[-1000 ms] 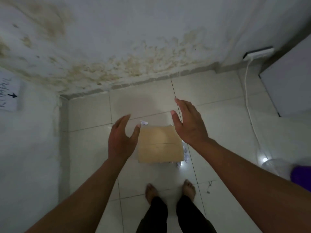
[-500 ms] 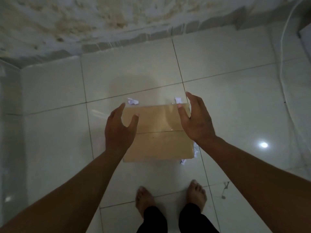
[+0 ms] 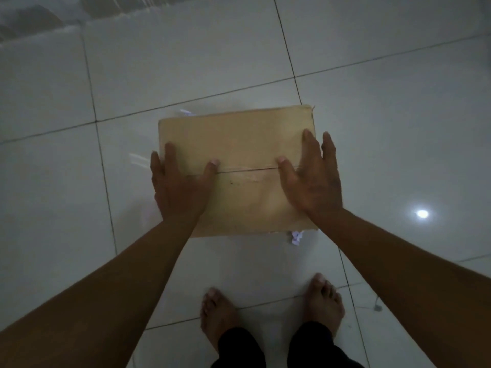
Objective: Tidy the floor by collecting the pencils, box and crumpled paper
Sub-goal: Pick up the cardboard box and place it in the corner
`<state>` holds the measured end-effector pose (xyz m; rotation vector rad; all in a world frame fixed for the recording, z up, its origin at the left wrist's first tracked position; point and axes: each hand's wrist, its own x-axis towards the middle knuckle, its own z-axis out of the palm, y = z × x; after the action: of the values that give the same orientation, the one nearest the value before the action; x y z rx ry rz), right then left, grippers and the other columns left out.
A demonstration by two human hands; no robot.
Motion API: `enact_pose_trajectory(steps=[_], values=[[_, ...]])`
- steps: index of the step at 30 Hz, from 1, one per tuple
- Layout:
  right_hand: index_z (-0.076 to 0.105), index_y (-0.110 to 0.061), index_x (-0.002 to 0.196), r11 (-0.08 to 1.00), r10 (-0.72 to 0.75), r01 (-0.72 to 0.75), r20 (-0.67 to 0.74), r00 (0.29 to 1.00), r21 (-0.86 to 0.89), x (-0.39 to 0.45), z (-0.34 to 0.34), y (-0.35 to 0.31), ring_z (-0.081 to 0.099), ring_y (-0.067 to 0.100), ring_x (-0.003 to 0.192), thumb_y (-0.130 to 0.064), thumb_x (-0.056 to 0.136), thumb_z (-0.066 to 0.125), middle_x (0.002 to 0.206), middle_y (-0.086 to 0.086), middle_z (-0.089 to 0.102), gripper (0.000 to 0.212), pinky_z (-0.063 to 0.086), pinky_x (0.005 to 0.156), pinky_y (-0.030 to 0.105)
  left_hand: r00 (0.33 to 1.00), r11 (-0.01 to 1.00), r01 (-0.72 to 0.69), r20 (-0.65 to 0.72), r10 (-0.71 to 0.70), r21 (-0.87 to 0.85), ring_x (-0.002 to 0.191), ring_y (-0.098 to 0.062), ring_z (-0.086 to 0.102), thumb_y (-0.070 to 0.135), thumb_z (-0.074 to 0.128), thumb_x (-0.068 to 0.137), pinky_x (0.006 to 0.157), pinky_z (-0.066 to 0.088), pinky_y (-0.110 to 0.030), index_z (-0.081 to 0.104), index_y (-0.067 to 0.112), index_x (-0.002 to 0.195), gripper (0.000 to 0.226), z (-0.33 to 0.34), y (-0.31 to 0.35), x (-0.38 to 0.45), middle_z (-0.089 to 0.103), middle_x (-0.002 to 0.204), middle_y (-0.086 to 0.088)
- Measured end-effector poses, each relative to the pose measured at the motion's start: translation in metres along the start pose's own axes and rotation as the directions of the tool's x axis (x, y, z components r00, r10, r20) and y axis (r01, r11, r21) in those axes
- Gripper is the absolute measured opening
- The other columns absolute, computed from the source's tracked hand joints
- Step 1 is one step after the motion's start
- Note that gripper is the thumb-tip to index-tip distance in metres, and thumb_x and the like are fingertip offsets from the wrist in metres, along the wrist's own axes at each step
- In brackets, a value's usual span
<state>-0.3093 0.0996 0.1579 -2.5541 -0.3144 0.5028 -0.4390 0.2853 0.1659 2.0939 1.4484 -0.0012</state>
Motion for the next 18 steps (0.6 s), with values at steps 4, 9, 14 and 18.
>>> enact_pose_trajectory(steps=[4, 9, 14, 18], values=[[0.012, -0.038, 0.152, 0.996, 0.008, -0.006, -0.018, 1.000, 0.087, -0.003, 0.008, -0.002, 0.038, 0.022, 0.138, -0.059, 0.091, 0.052, 0.153, 0.003, 0.034, 0.076, 0.038, 0.104, 0.040, 1.000, 0.999, 0.028, 0.004, -0.027, -0.040, 0.142, -0.032, 0.034, 0.074, 0.061, 0.077, 0.111, 0.036, -0.051, 0.018, 0.035, 0.154, 0.097, 0.004, -0.008, 0.002, 0.027, 0.157, -0.007], [0.012, -0.036, 0.153, 0.995, 0.007, -0.007, 0.004, 1.000, 0.100, -0.008, -0.005, -0.019, 0.042, 0.024, 0.135, -0.058, 0.090, 0.055, 0.152, 0.003, 0.033, 0.078, 0.039, 0.102, 0.040, 0.999, 0.998, 0.025, 0.032, -0.024, -0.051, 0.140, -0.033, 0.036, 0.073, 0.063, 0.077, 0.111, 0.037, -0.051, 0.017, 0.033, 0.155, 0.099, -0.014, -0.003, 0.007, 0.028, 0.154, -0.009], [0.014, -0.036, 0.153, 0.993, -0.029, 0.030, -0.010, 1.000, 0.118, -0.013, -0.044, -0.068, 0.042, 0.023, 0.134, -0.058, 0.090, 0.056, 0.152, 0.002, 0.033, 0.079, 0.039, 0.101, 0.037, 1.000, 0.998, 0.013, -0.020, -0.015, -0.059, 0.139, -0.032, 0.037, 0.074, 0.063, 0.077, 0.111, 0.038, -0.050, 0.018, 0.032, 0.155, 0.099, -0.073, 0.021, 0.005, 0.029, 0.153, -0.008], [0.015, -0.036, 0.153, 0.986, -0.102, 0.106, -0.038, 0.994, 0.126, -0.014, -0.095, -0.140, 0.043, 0.022, 0.134, -0.058, 0.090, 0.055, 0.153, 0.000, 0.032, 0.077, 0.038, 0.099, 0.035, 0.994, 0.996, 0.018, -0.104, -0.027, -0.090, 0.139, -0.033, 0.038, 0.073, 0.063, 0.076, 0.111, 0.037, -0.050, 0.021, 0.032, 0.155, 0.099, -0.151, 0.052, 0.009, 0.030, 0.154, -0.010]])
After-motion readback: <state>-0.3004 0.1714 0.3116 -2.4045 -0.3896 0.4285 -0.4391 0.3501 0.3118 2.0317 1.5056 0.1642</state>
